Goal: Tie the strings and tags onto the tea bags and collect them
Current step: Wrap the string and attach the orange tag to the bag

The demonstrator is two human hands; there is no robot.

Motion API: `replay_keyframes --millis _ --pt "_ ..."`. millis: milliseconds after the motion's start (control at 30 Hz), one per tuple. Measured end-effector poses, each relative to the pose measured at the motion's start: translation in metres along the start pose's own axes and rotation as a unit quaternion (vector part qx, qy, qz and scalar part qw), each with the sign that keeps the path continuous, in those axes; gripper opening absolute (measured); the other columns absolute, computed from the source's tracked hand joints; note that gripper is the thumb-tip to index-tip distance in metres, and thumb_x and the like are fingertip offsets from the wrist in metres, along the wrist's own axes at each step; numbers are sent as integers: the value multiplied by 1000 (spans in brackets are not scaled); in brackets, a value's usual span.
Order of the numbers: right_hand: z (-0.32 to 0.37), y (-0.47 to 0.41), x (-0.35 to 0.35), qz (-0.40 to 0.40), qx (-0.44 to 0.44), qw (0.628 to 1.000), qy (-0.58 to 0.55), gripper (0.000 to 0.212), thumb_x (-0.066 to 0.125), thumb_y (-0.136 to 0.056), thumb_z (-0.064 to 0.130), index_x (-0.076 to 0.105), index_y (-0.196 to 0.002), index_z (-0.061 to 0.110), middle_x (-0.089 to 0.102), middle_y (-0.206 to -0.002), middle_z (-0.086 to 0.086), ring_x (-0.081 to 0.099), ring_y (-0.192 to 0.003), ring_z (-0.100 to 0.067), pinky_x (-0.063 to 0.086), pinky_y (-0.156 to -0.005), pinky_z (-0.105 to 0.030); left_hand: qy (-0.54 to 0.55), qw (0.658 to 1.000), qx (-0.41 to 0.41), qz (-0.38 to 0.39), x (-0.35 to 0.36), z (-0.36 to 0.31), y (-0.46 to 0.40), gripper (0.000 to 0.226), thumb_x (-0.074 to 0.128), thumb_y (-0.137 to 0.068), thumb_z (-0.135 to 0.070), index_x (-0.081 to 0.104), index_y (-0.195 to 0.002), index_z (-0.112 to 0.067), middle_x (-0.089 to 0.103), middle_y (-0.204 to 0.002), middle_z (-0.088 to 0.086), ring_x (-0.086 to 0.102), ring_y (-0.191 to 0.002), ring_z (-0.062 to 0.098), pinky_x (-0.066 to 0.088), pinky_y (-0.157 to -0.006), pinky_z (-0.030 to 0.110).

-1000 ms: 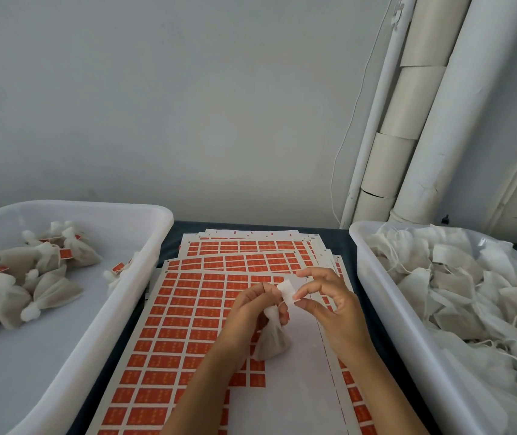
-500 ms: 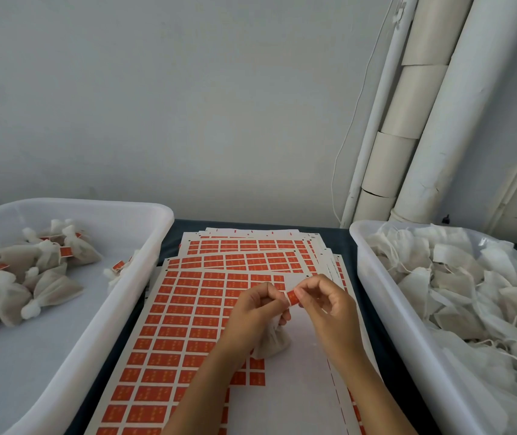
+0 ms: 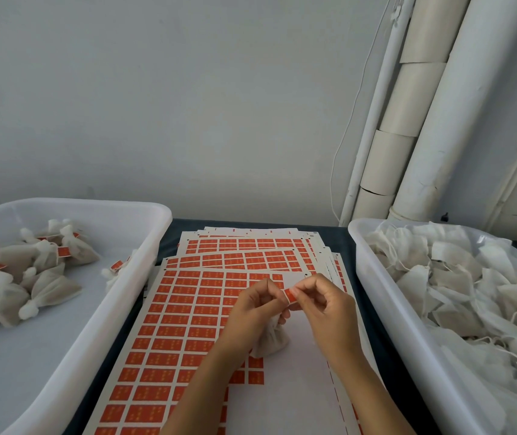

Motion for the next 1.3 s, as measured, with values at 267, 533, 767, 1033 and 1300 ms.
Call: replay_keyframes --millis 267,533,767,1033,1300 --pt "0 1 0 -4 -3 1000 5 9 66 -80 25 61 -84 18 67 -93 13 68 -85 -5 53 -76 -14 2 1000 7 0 -1 1 0 18 52 -91 1 60 -76 -6 62 -66 4 58 -63 14 50 -63 20" --pt "5 2 -1 -9 -25 1000 8 6 66 -80 22 61 -84 22 67 -92 13 66 -85 -4 52 -74 -12 9 1000 -17 4 0 3 0 21 48 -95 -7 60 -78 -8 62 -67 3 58 -60 10 52 -64 20" --pt "6 2 0 -16 -35 999 -2 9 65 -79 26 59 -83 31 65 -90 19 64 -88 0 51 -72 -10 -53 998 17 -18 1 3 -2 9 60 -89 -10 63 -81 -9 63 -65 -1 57 -59 8 49 -60 17" --pt "4 3 11 6 -12 1000 -20 21 58 -84 31 51 -103 35 58 -95 32 65 -89 1 51 -67 -10 -57 997 48 -12 -2 2 -2 8 58 -90 -9 63 -89 -2 67 -80 14 66 -70 14 50 -63 16" --pt "-7 2 10 44 13 999 26 18 56 -89 30 51 -73 24 61 -73 16 60 -68 0 49 -67 -12 -142 987 75 -3 0 6 -5 10 58 -90 -8 66 -84 -11 65 -75 -1 62 -71 11 50 -66 18"
Point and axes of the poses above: each hand's wrist, its own y-axis away from the middle knuckle, its own x-axis out of the palm, z = x × y, the point moved 3 cm from there along -y, towards the middle knuckle
